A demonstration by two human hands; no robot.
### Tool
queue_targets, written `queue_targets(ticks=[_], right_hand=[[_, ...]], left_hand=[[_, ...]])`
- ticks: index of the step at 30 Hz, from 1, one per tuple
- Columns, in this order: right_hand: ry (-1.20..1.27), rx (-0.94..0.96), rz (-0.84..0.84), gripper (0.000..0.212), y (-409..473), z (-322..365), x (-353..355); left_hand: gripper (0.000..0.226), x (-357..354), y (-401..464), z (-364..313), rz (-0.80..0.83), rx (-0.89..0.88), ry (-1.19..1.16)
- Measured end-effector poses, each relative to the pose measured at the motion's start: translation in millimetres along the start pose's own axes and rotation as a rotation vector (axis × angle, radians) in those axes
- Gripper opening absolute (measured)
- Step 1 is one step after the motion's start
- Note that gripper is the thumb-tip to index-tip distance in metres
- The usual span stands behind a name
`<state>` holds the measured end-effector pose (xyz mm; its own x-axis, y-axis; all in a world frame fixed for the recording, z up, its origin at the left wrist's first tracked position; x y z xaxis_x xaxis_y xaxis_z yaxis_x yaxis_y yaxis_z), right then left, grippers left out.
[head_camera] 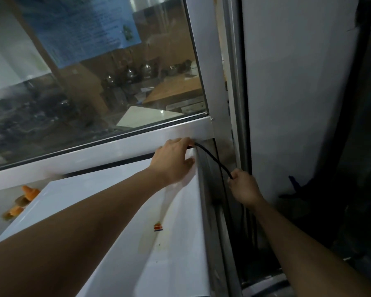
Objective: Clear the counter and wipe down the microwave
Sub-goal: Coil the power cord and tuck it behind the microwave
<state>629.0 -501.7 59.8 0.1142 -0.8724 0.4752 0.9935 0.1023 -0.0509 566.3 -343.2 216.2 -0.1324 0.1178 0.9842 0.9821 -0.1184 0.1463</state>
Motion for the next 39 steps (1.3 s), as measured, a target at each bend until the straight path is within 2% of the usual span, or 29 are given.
queue_targets(ticks=[5,11,13,17,22,24,26,28,30,34,39], right_hand=[[-0.043,0.079,-0.126,0.015,-8.5,13.0,43.7],[-0.117,0.184,-0.185,0.005,-17.1,42.6,82.6],[-0.12,0.21,-0.189,0.002,-19.7,53.3,90.1],[-0.142,0.248,-0.164,0.013,-28.9,74.2,99.6],[-0.208,0.28,-0.113,0.003,-39.6,79.3,99.7],[-0.207,0.26,-0.065,0.009,-41.3,70.4,97.4],[-0.239,0.174,-0.023,0.013,-42.8,54.6,94.3],[-0.264,0.074,0.004,0.007,-45.3,34.5,92.1],[-0.26,0.006,0.009,0.014,-51.3,17.3,92.7],[-0.15,0.046,-0.135,0.032,-68.4,12.8,105.5],[-0.074,0.146,-0.302,0.034,-79.0,55.6,130.4]], left_hand=[[0.047,-1.2,13.3,-21.0,0.032,-0.062,0.022],[0.045,-0.5,35.6,-42.7,0.029,-0.083,0.009],[0.041,-0.8,40.5,-47.5,0.038,-0.071,0.005],[0.023,2.5,44.7,-53.5,0.009,-0.069,-0.057],[0.014,14.5,42.9,-47.5,-0.017,-0.069,-0.084],[0.013,18.7,41.6,-42.4,-0.028,-0.068,-0.092],[0.012,24.4,40.2,-36.7,-0.044,-0.057,-0.142],[0.012,31.4,39.6,-29.8,-0.076,-0.039,-0.225],[0.012,37.8,38.6,-23.1,-0.12,-0.03,-0.299],[0.01,42.4,31.5,-19.1,-0.142,-0.03,-0.386],[0.009,61.1,21.5,-42.7,-0.148,-0.102,-0.445]])
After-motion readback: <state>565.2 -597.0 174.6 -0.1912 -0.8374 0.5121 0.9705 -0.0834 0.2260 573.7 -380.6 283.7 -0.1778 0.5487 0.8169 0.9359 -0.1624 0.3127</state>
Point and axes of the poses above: each hand's wrist, its own y-axis towards the middle knuckle, its own x-axis out of the back of the hand, z = x × y, the point moved 1 cm from there along y, towards the middle knuckle, and after that the axes turned 3 degrees about z, right-handed, at the moved point
